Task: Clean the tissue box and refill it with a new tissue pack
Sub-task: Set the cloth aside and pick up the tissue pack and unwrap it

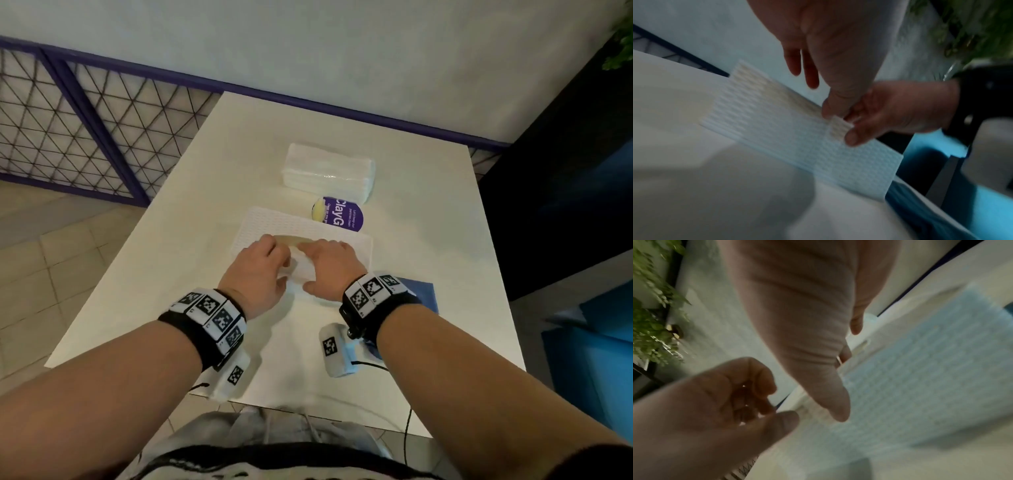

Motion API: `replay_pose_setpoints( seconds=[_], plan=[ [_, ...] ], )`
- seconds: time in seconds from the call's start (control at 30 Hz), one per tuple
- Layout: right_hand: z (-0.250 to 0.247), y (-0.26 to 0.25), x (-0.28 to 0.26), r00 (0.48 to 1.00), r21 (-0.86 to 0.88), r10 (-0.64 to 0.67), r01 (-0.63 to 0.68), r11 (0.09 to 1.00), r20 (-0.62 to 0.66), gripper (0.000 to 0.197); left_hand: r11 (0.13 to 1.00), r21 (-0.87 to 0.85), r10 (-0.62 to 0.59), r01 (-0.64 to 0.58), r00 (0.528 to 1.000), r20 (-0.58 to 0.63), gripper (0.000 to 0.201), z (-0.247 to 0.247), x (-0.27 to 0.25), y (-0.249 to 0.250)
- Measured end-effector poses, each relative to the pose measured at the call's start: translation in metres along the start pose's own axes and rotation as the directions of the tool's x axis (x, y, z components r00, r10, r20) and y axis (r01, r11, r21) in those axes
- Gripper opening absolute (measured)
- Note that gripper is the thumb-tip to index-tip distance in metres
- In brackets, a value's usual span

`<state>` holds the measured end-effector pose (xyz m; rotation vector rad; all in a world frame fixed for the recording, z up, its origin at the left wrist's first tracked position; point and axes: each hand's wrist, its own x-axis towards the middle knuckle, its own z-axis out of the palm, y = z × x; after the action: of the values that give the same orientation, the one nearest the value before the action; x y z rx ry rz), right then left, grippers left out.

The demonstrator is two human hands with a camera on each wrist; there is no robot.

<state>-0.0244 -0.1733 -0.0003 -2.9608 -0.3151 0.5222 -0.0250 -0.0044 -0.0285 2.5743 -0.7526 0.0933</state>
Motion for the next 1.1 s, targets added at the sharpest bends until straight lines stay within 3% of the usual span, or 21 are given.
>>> replay_pose_setpoints(
  seconds=[0.1,0.2,0.27,0.33,0.37,0.43,0.53,0.6,0.7,0.9,1.0,1.1],
  plan=[
    [0.006,-0.006,0.011,0.997,-0.031,0.025,-0.023,0.999,0.072,0.067,0.971,-0.124,-0.172,0.204,0.958,0.23,0.01,-0.017,-0.008,-0.002],
    [-0.004,-0.006,0.016,0.997,0.129,0.036,-0.045,0.991,0.072,0.075,0.904,-0.136,-0.299,0.405,0.827,0.476,0.018,-0.023,-0.006,-0.011],
    [-0.02,-0.004,0.015,0.999,0.317,0.037,-0.043,0.947,0.025,0.078,0.734,-0.275,-0.396,0.621,0.72,0.569,0.027,-0.02,-0.001,-0.017],
    [-0.033,0.0,0.014,0.997,0.503,0.082,-0.077,0.861,0.011,0.073,0.42,-0.516,-0.454,0.746,0.665,0.593,0.026,-0.021,0.005,-0.015],
    [-0.037,0.004,0.014,0.993,0.588,0.115,-0.106,0.802,0.022,0.073,0.299,-0.618,-0.463,0.727,0.677,0.572,0.032,-0.023,0.008,-0.012],
    [-0.043,0.008,0.01,0.988,0.734,0.153,-0.122,0.668,0.025,0.08,0.155,-0.755,-0.429,0.637,0.732,0.529,0.043,-0.027,0.013,-0.008],
    [-0.048,0.012,-0.002,0.982,0.851,0.19,-0.104,0.514,0.005,0.066,0.086,-0.831,-0.341,0.55,0.8,0.494,0.053,-0.034,0.016,-0.001],
    [-0.048,0.015,-0.009,0.98,0.879,0.199,-0.089,0.468,-0.007,0.06,0.064,-0.855,-0.336,0.514,0.818,0.467,0.053,-0.036,0.018,0.004],
    [-0.046,0.016,-0.015,0.985,0.859,0.171,-0.064,0.508,-0.028,0.071,0.08,-0.87,-0.335,0.487,0.835,0.437,0.048,-0.037,0.02,0.012],
    [-0.046,0.013,-0.023,0.993,0.907,0.108,-0.002,0.42,-0.048,0.053,0.055,-0.871,-0.385,0.489,0.815,0.433,0.058,-0.036,0.022,0.02],
    [-0.042,0.012,-0.023,0.993,0.939,0.114,-0.003,0.345,-0.038,0.053,0.05,-0.864,-0.381,0.501,0.809,0.447,0.071,-0.038,0.022,0.018],
    [-0.042,0.011,-0.023,0.994,0.945,0.094,0.022,0.326,-0.056,0.051,0.049,-0.868,-0.39,0.495,0.809,0.439,0.074,-0.038,0.022,0.017]
  ],
)
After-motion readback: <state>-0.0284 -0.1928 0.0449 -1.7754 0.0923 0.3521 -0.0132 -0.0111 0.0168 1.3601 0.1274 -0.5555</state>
